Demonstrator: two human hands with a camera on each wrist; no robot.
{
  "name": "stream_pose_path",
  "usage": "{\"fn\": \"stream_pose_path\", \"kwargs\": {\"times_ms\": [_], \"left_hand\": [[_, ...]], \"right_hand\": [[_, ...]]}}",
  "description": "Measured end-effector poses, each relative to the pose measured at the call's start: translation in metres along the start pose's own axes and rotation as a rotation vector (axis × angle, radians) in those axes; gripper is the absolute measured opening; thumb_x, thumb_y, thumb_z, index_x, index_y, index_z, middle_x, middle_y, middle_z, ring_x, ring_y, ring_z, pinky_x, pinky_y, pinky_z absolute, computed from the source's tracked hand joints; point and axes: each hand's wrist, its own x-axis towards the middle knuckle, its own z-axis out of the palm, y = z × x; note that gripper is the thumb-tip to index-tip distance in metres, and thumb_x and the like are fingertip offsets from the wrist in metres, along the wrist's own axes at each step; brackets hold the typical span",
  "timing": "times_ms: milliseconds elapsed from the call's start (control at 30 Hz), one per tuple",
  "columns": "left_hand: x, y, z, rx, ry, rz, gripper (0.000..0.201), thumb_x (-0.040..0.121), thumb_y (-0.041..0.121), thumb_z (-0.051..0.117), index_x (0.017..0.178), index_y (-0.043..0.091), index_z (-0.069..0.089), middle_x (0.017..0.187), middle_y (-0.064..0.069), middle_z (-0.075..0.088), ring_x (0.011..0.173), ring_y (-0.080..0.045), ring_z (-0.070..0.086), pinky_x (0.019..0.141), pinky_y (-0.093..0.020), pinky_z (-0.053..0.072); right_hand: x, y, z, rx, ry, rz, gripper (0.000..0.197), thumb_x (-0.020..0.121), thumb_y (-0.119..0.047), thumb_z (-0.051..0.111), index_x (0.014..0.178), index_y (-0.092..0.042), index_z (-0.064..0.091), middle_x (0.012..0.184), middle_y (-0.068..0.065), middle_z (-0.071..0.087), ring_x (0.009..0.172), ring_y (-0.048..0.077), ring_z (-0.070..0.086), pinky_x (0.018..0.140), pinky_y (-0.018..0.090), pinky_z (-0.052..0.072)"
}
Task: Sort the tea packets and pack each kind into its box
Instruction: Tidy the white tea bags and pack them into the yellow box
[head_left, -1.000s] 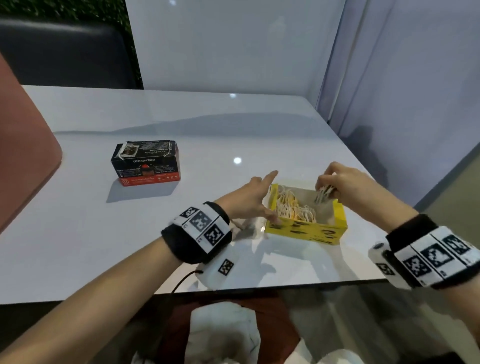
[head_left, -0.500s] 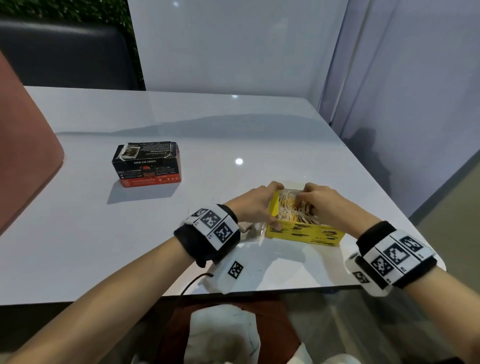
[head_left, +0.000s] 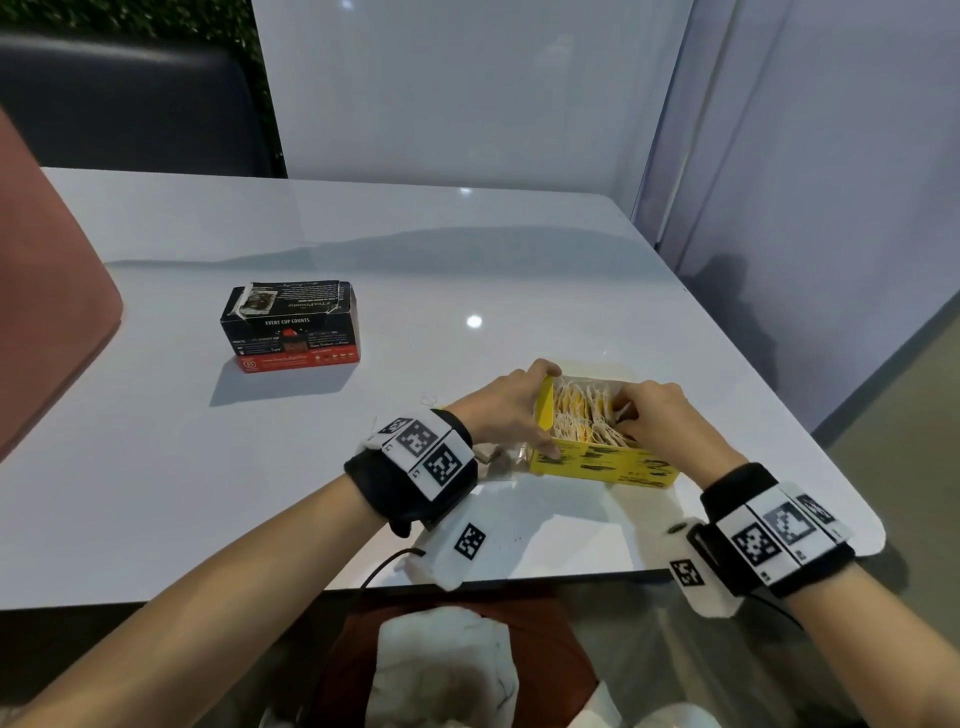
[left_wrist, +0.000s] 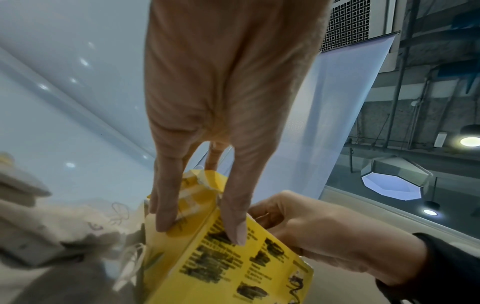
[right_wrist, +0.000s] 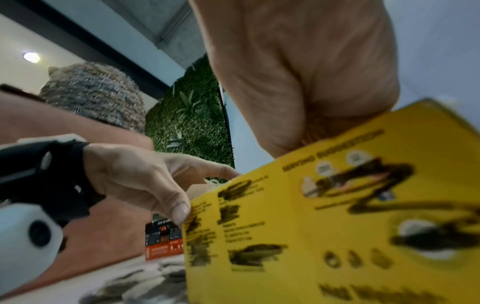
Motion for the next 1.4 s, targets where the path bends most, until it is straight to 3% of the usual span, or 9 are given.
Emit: {"fn": "stream_pose_path", "kwargs": {"times_ms": [267, 400, 600, 733, 900, 1000, 1100, 1233, 1400], "left_hand": [[-0.001, 0.001, 0.001, -0.006, 0.011, 0.003, 0.092, 0.07, 0.02, 0.08, 0.141, 0.017, 0.022, 0.133, -0.015, 0.043, 0.117, -0.029, 0.046, 0.096, -0.036, 0.041], [0.0, 0.001, 0.002, -0.003, 0.028, 0.01, 0.09, 0.07, 0.021, 0.08, 0.14, 0.017, 0.023, 0.131, -0.014, 0.043, 0.115, -0.028, 0.045, 0.089, -0.031, 0.039], [-0.001, 0.001, 0.005, -0.01, 0.065, 0.014, 0.088, 0.07, 0.023, 0.08, 0.139, 0.017, 0.026, 0.128, -0.013, 0.043, 0.111, -0.025, 0.046, 0.084, -0.027, 0.039], [-0.002, 0.001, 0.005, -0.013, 0.052, 0.003, 0.089, 0.07, 0.024, 0.08, 0.139, 0.017, 0.025, 0.13, -0.013, 0.042, 0.115, -0.027, 0.046, 0.086, -0.028, 0.039], [-0.02, 0.0, -0.014, -0.041, -0.003, 0.0, 0.105, 0.074, 0.034, 0.074, 0.15, 0.022, 0.003, 0.152, -0.013, 0.025, 0.135, -0.029, 0.033, 0.107, -0.037, 0.031], [-0.046, -0.023, -0.05, -0.123, 0.127, -0.027, 0.092, 0.079, 0.032, 0.07, 0.149, 0.028, 0.01, 0.146, -0.009, 0.039, 0.128, -0.023, 0.045, 0.108, -0.036, 0.036], [-0.068, -0.062, -0.076, -0.185, 0.236, -0.129, 0.056, 0.084, 0.015, 0.066, 0.135, 0.021, 0.043, 0.12, -0.01, 0.061, 0.101, -0.02, 0.06, 0.088, -0.033, 0.051], [-0.089, -0.099, -0.068, -0.037, 0.207, -0.294, 0.019, 0.087, 0.01, 0.061, 0.106, 0.013, 0.059, 0.096, -0.007, 0.065, 0.082, -0.017, 0.059, 0.067, -0.024, 0.05], [-0.084, -0.109, -0.046, 0.169, 0.16, -0.387, 0.047, 0.079, 0.029, 0.072, 0.119, 0.016, 0.052, 0.11, -0.01, 0.054, 0.091, -0.022, 0.053, 0.075, -0.031, 0.047]], "right_hand": [[-0.004, -0.007, -0.006, -0.013, 0.024, 0.047, 0.025, 0.092, -0.01, 0.054, 0.105, 0.009, 0.063, 0.102, 0.025, 0.065, 0.096, 0.038, 0.06, 0.084, 0.044, 0.051], [-0.014, -0.013, -0.012, -0.09, -0.103, 0.093, 0.036, 0.089, -0.025, 0.06, 0.092, 0.012, 0.062, 0.074, 0.01, 0.052, 0.069, 0.025, 0.049, 0.05, 0.026, 0.034], [-0.01, -0.021, -0.016, -0.047, -0.14, 0.107, 0.039, 0.089, -0.024, 0.061, 0.058, -0.018, 0.038, 0.062, -0.004, 0.037, 0.055, 0.005, 0.033, 0.046, 0.019, 0.021], [-0.005, -0.017, -0.015, -0.025, -0.143, 0.156, 0.037, 0.088, -0.032, 0.061, 0.06, -0.012, 0.048, 0.065, 0.0, 0.047, 0.057, 0.008, 0.041, 0.048, 0.022, 0.026], [-0.008, -0.01, -0.02, -0.036, -0.071, 0.192, 0.027, 0.094, -0.018, 0.049, 0.09, 0.004, 0.063, 0.094, 0.017, 0.065, 0.075, 0.027, 0.058, 0.055, 0.028, 0.04], [-0.02, -0.014, -0.022, -0.139, 0.078, 0.094, 0.024, 0.094, -0.015, 0.046, 0.096, 0.002, 0.063, 0.093, 0.019, 0.064, 0.078, 0.034, 0.058, 0.064, 0.036, 0.047], [-0.04, -0.037, -0.022, -0.006, 0.249, -0.12, 0.019, 0.093, -0.015, 0.051, 0.099, -0.003, 0.064, 0.088, 0.015, 0.068, 0.08, 0.033, 0.063, 0.074, 0.041, 0.052], [-0.047, -0.083, -0.002, 0.075, 0.171, -0.333, 0.018, 0.091, -0.016, 0.054, 0.104, -0.008, 0.065, 0.096, 0.007, 0.07, 0.093, 0.025, 0.062, 0.077, 0.025, 0.041], [-0.03, -0.127, 0.05, -0.147, -0.071, -0.489, 0.026, 0.088, -0.001, 0.049, 0.112, -0.004, 0.056, 0.108, 0.013, 0.055, 0.099, 0.034, 0.056, 0.069, 0.033, 0.039]]}}
